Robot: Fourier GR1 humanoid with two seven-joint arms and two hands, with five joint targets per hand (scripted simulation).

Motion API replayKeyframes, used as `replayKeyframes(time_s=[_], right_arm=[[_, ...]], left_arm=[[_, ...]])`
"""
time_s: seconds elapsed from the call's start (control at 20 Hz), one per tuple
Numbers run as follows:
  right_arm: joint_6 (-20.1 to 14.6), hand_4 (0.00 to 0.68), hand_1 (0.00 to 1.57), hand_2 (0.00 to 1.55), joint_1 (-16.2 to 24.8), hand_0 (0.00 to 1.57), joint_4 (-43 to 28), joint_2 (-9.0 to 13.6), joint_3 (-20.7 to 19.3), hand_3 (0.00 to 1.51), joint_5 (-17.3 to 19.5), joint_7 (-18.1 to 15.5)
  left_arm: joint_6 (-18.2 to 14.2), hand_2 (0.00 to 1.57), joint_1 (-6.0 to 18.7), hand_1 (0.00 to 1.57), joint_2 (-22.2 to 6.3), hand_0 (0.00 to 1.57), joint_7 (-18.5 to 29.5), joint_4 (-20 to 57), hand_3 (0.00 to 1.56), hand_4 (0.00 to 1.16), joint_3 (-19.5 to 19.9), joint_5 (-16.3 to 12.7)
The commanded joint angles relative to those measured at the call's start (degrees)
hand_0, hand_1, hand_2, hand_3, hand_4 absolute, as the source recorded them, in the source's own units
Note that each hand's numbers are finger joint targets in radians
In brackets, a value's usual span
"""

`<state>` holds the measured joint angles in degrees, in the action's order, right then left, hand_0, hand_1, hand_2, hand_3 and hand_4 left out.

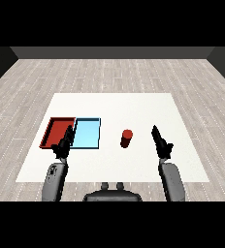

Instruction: Pick the red can and put it in the red box

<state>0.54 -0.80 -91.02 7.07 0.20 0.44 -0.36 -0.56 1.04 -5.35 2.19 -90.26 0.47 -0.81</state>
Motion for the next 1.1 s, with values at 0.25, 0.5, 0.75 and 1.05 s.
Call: replayKeyframes(time_s=[0.25, 0.5, 0.75, 1.05], right_arm=[[10.1, 0.0, 0.0, 0.0, 6.1, 0.0, 0.4, 6.4, -10.4, 0.0, -9.6, -4.3], [14.7, 0.0, 0.0, 0.0, 6.2, 0.0, -1.5, 3.3, -9.7, 0.0, -12.8, -20.1], [17.2, 0.0, 0.0, 0.0, 5.5, 0.0, 0.1, 4.8, -11.7, 0.0, -13.2, -20.2], [17.7, 0.0, 0.0, 0.0, 5.8, 0.0, 3.0, 2.9, -12.1, 0.0, -10.4, -24.1]], left_arm=[[0.6, 0.0, 2.3, 0.0, 0.4, 0.0, -3.7, -0.1, 0.0, 0.0, -0.6, 0.8], [4.6, 0.0, -2.6, 0.0, 1.8, 0.0, 20.6, -5.0, 0.0, 0.0, 1.6, -3.2], [2.7, 0.0, 1.1, 0.0, 4.9, 0.0, 26.5, 2.5, 0.0, 0.0, -0.4, 0.0], [7.1, 0.0, -3.1, 0.0, 2.1, 0.0, 24.8, -1.7, 0.0, 0.0, 2.5, -4.6]])
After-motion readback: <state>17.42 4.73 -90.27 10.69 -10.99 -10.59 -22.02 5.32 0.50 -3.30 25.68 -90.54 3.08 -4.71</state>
